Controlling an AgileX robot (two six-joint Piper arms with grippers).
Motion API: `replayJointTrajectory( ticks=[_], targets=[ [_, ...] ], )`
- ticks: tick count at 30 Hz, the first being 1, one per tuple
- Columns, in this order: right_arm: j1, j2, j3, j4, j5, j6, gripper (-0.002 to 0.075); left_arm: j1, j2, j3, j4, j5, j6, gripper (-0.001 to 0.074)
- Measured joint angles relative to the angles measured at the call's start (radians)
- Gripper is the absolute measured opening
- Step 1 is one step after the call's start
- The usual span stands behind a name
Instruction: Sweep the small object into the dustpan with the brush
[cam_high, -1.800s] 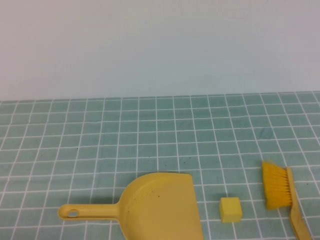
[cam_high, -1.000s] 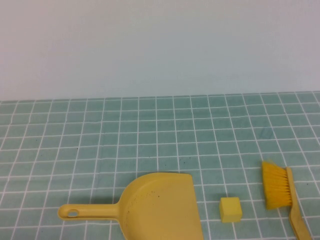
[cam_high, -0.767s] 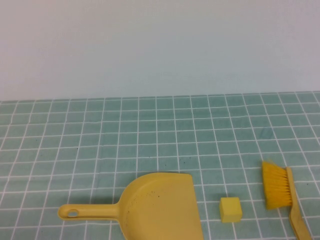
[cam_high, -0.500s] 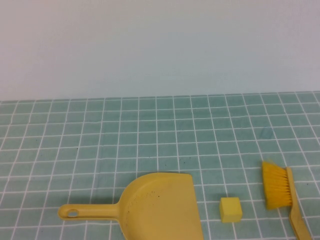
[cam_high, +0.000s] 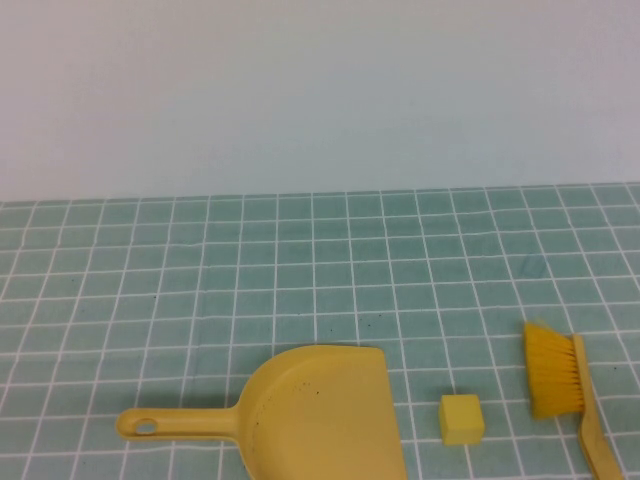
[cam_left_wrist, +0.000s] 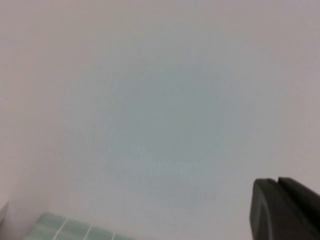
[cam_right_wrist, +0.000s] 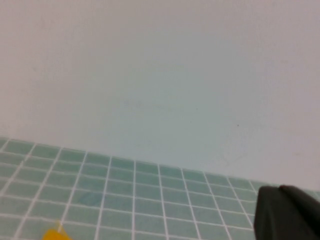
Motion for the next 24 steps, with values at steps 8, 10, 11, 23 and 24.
replayJointTrajectory(
  ticks=[8,10,11,23,24],
  targets=[
    [0.000,0.000,0.002,0.241,-0.352,0.253,-0.0001,0.000,0.000,0.000,0.103,-0.239,-0.399,0.0000],
    [0.000,0.000,-0.001,0.279,-0.445,0.275,-0.0001,0.000,0.000,0.000,0.241,-0.293,-0.445,0.0000],
    [0.000,0.000,-0.010,0.297,-0.467,0.281,-0.0001,0.000,0.000,0.000,0.312,-0.326,-0.461,0.0000],
    [0.000,0.036,-0.301,0.329,-0.418,0.237,-0.0001,0.000,0.035,-0.314,0.631,-0.020,-0.766,0.0000],
    [0.000,0.054,-0.325,0.330,-0.411,0.237,-0.0001,0.000,0.056,-0.359,0.661,0.019,-0.766,0.0000]
  ],
)
